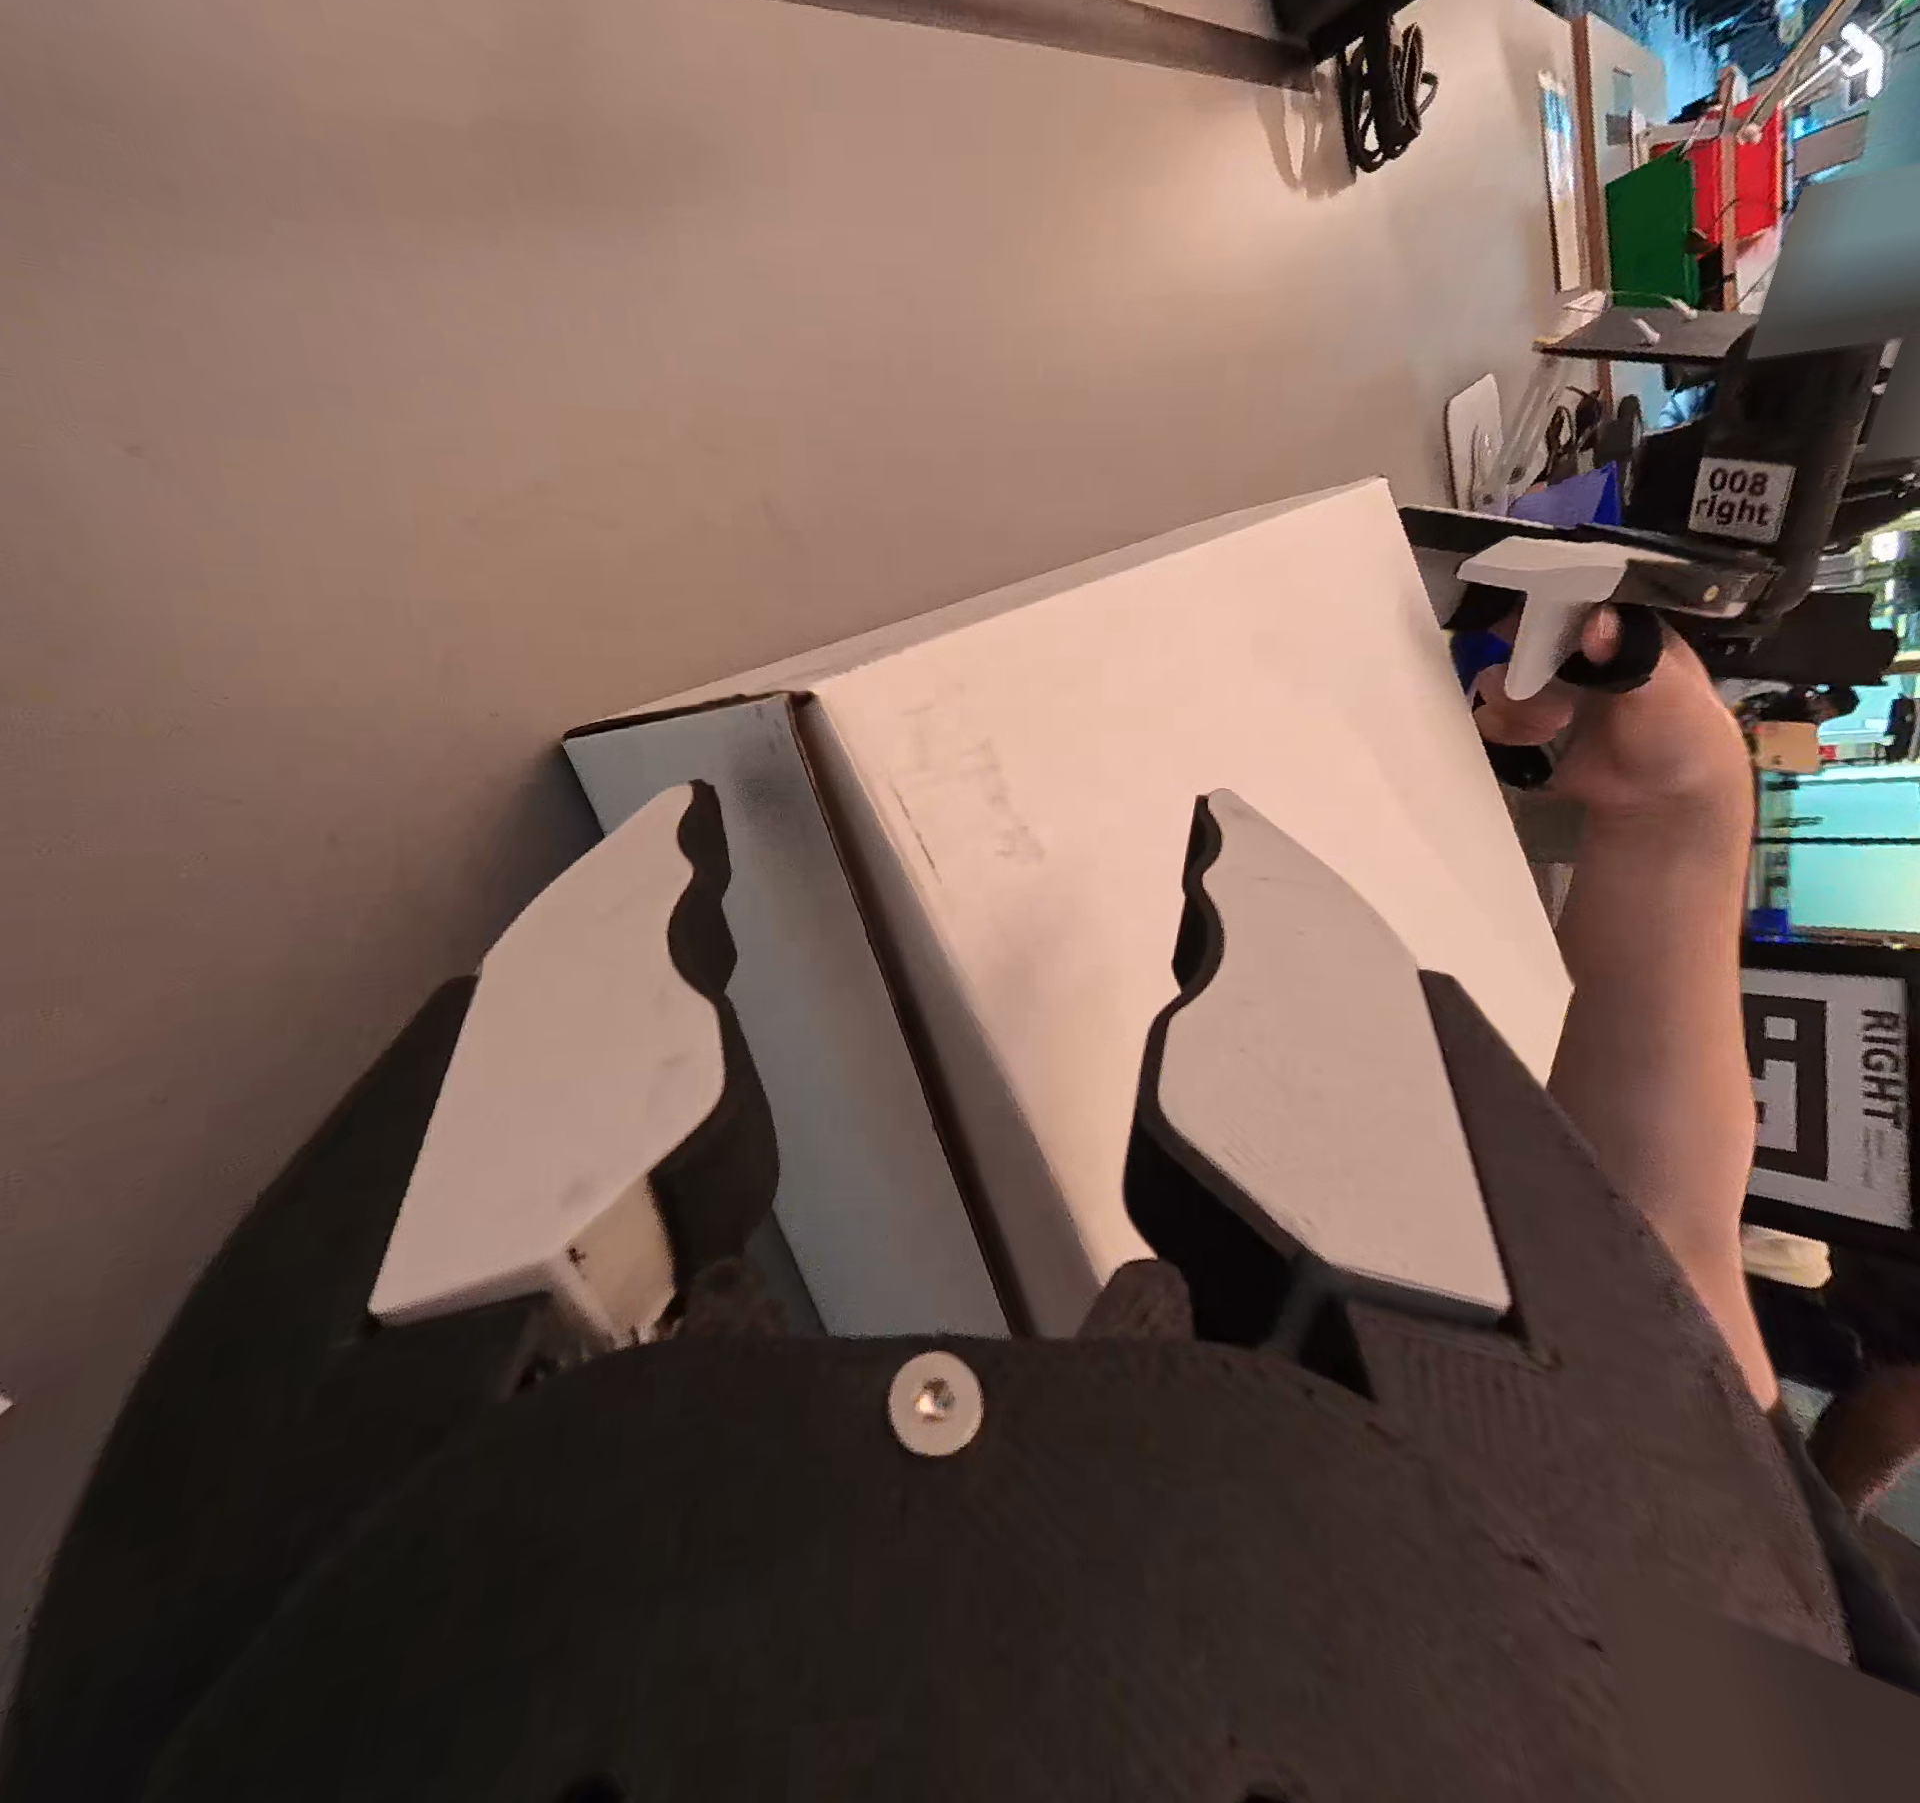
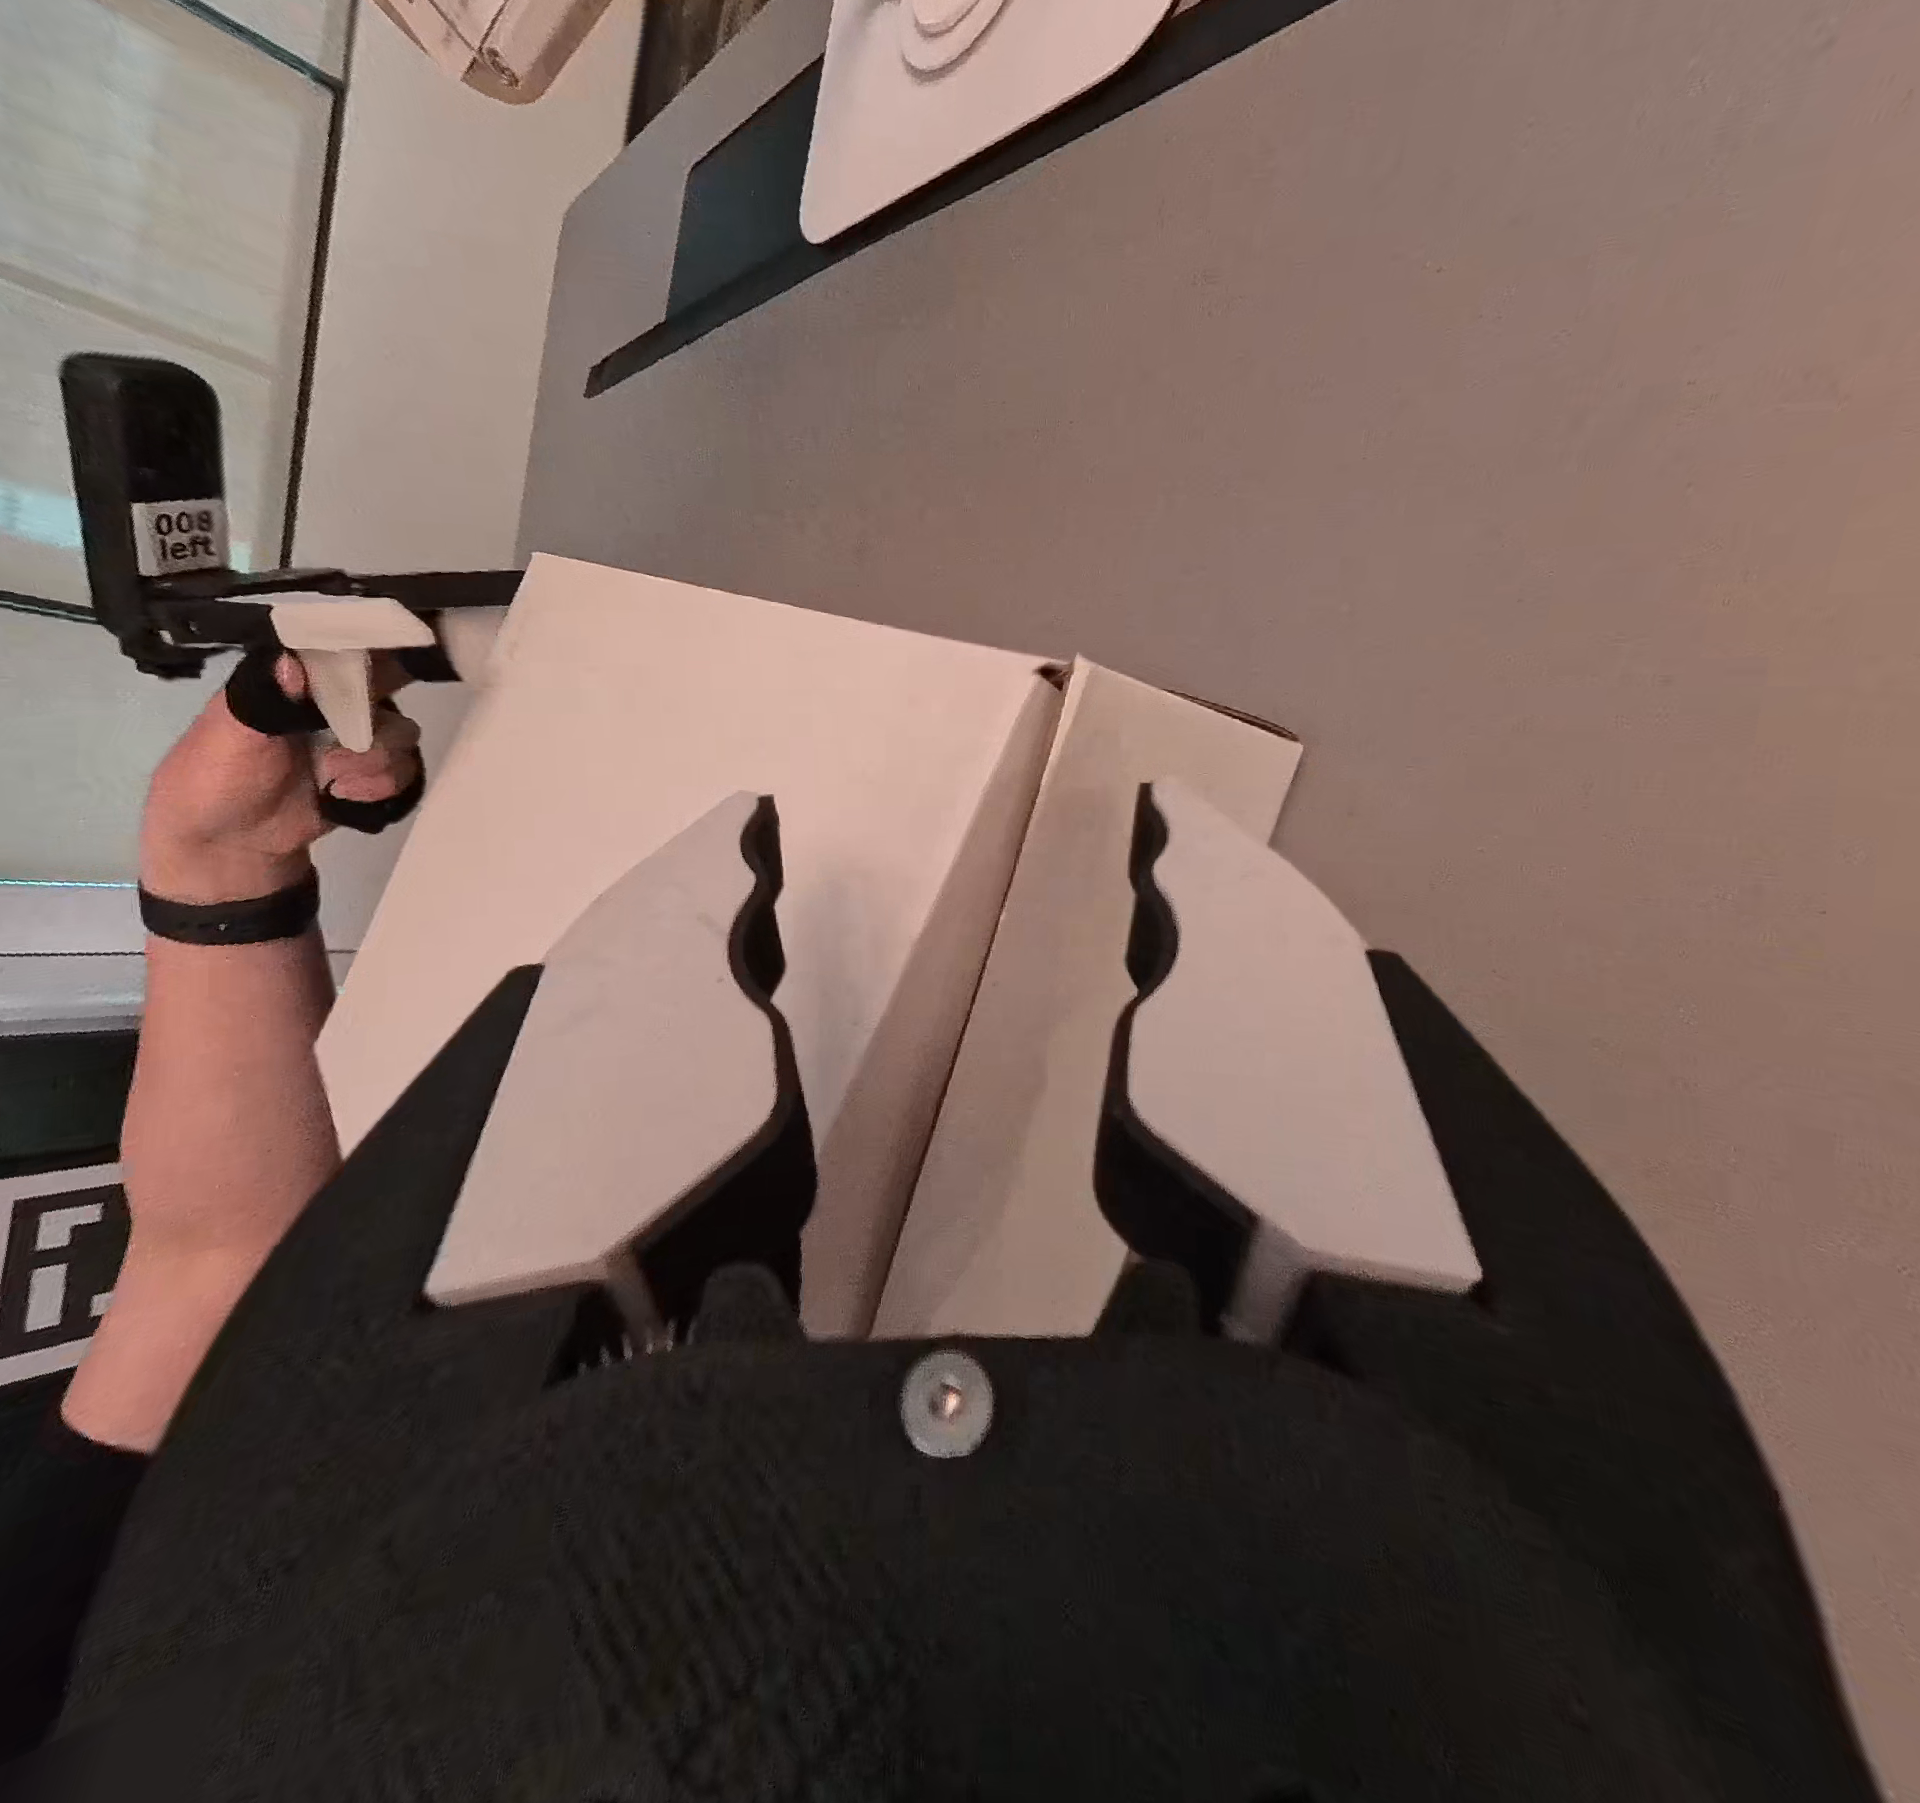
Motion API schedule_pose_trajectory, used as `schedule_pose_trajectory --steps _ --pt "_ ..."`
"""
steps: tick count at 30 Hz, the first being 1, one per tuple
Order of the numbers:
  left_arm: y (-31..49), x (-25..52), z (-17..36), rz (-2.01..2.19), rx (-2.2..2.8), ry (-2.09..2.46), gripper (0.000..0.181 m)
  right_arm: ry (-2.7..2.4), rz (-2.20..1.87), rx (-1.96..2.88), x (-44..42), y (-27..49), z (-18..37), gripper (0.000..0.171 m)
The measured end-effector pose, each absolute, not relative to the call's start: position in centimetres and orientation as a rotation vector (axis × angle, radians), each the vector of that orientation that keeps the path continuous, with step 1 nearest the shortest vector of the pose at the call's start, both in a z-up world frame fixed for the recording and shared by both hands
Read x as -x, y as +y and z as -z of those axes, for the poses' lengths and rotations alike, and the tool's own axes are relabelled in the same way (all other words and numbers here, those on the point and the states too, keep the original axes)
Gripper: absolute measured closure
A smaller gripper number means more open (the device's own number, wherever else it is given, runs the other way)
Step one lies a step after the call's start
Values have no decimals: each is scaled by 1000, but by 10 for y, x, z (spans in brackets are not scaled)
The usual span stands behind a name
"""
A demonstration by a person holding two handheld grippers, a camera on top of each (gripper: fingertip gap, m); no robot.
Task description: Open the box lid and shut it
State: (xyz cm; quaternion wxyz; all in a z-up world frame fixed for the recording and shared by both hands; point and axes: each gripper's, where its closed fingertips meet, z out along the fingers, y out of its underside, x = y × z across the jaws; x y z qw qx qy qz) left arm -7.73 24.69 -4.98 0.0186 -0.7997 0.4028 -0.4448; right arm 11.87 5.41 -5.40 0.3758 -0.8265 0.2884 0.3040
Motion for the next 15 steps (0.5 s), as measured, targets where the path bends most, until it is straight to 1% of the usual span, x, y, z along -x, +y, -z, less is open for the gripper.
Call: schedule_pose_trajectory --steps 5,6,9,12,15 --pt "248 73 54 1459 2493 1215 100 726 -852 2150 -108 60 57 107" --pt "248 72 52 1483 2489 1204 98 727 -851 2154 -108 62 57 107" --pt "248 71 54 1445 2468 1250 98 721 -828 2186 -110 66 59 107" --pt "251 69 54 1397 2439 1250 93 716 -835 2180 -108 73 58 106" --pt "256 71 55 1351 2430 1251 95 696 -826 2196 -105 80 57 106"
